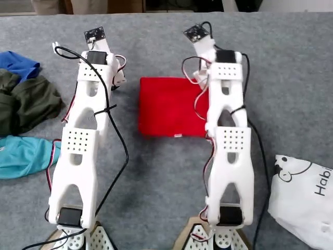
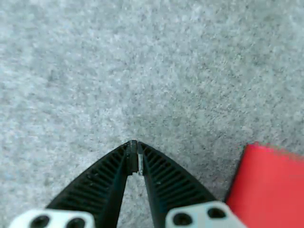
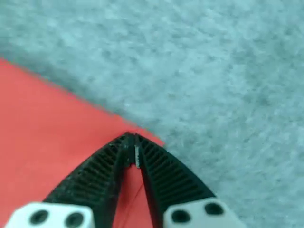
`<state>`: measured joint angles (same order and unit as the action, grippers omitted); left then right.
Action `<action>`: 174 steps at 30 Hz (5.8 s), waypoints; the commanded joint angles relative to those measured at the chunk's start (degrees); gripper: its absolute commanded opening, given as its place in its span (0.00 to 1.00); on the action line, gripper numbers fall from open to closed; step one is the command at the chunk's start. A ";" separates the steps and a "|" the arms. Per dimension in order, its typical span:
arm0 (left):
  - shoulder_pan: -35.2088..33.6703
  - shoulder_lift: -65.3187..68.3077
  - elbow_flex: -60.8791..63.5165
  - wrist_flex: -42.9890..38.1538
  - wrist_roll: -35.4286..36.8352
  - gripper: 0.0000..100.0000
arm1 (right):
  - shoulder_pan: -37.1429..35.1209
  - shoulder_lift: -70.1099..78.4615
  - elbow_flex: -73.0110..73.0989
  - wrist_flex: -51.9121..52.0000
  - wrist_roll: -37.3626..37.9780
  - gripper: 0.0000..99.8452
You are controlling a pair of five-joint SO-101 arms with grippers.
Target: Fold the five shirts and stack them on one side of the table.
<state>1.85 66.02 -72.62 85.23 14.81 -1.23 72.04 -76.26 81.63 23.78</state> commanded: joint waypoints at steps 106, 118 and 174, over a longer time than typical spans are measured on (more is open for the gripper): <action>13.27 9.36 -16.79 -3.60 -5.01 0.02 | -4.97 -53.58 95.60 -28.57 -63.56 0.00; 15.12 5.05 -23.38 5.71 -2.11 0.02 | -0.13 -74.24 96.04 -21.80 -63.56 0.00; 59.34 -8.40 -23.12 -0.09 11.87 0.16 | 79.43 -121.63 131.38 -28.48 -34.02 0.48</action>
<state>61.36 59.16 -93.27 84.79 26.42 77.63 -48.04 55.43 54.46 -10.42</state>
